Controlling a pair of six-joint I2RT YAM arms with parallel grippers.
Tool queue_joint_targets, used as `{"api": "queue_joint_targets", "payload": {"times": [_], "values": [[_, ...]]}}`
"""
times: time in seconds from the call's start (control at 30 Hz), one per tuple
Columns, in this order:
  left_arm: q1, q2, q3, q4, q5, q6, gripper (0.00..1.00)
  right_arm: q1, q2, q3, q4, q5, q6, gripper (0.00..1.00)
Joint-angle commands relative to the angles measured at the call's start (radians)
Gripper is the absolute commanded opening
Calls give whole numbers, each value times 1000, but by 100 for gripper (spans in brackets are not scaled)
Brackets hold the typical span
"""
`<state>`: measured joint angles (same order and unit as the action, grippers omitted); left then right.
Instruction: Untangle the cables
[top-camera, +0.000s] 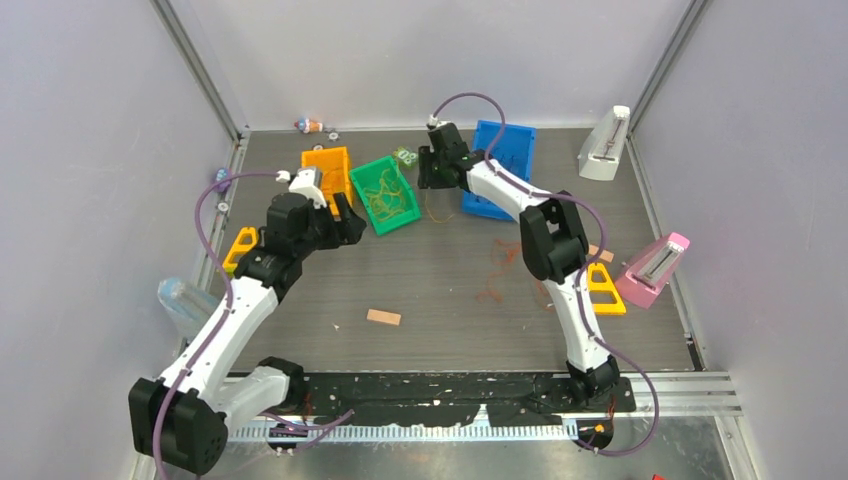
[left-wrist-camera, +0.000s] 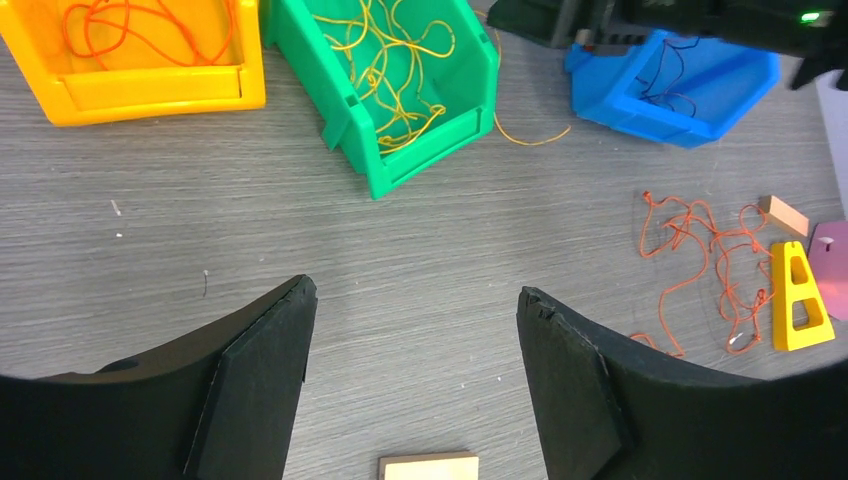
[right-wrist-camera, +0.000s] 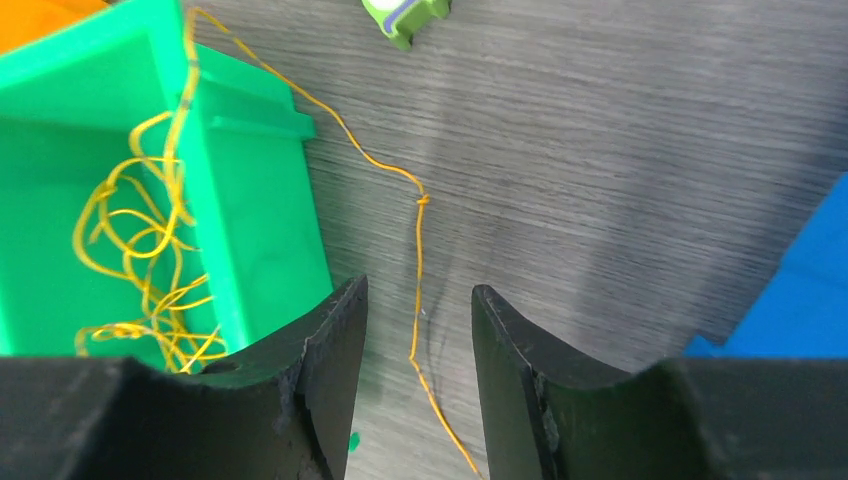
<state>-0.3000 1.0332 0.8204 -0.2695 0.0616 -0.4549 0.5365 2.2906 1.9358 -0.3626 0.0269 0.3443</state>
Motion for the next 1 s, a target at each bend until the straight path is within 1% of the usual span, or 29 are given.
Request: {"api": "queue_joint_targets", "payload": {"times": [0.0, 0.03, 0.1, 0.13, 0.2, 0.23, 0.37, 0.5, 0.7, 0.8, 0.97], "values": [[16, -37, -13, 65, 19, -13, 75, 4, 84, 133, -102, -8, 26, 49], [18, -42, -14, 64, 20, -14, 75, 3, 110, 154, -108, -10, 31, 48], [19, -49, -18, 65, 22, -15, 75, 4, 137, 175, -116, -54, 45, 39], [20, -53, -21, 68, 24, -17, 75, 4, 141, 178, -114, -68, 46, 25], [21, -61, -31, 76, 29, -18, 75, 5, 119, 173, -107, -65, 40, 9], [21, -65, -35, 78, 29, -18, 75, 5, 106, 163, -104, -59, 31, 7], [21, -78, -38, 76, 44, -13, 72, 5, 28, 154, -113, 42, -9, 6], [21, -101, -51, 75, 44, -14, 72, 16, -23, 203, -156, 77, -66, 6], [21, -126, -63, 65, 36, 3, 70, 107, -91, 246, -195, 159, -158, 5], [21, -133, -63, 57, 25, 7, 70, 149, -102, 254, -211, 197, -189, 5], [21, -124, -70, 64, 29, 3, 70, 199, -61, 288, -262, 179, -182, 5]]}}
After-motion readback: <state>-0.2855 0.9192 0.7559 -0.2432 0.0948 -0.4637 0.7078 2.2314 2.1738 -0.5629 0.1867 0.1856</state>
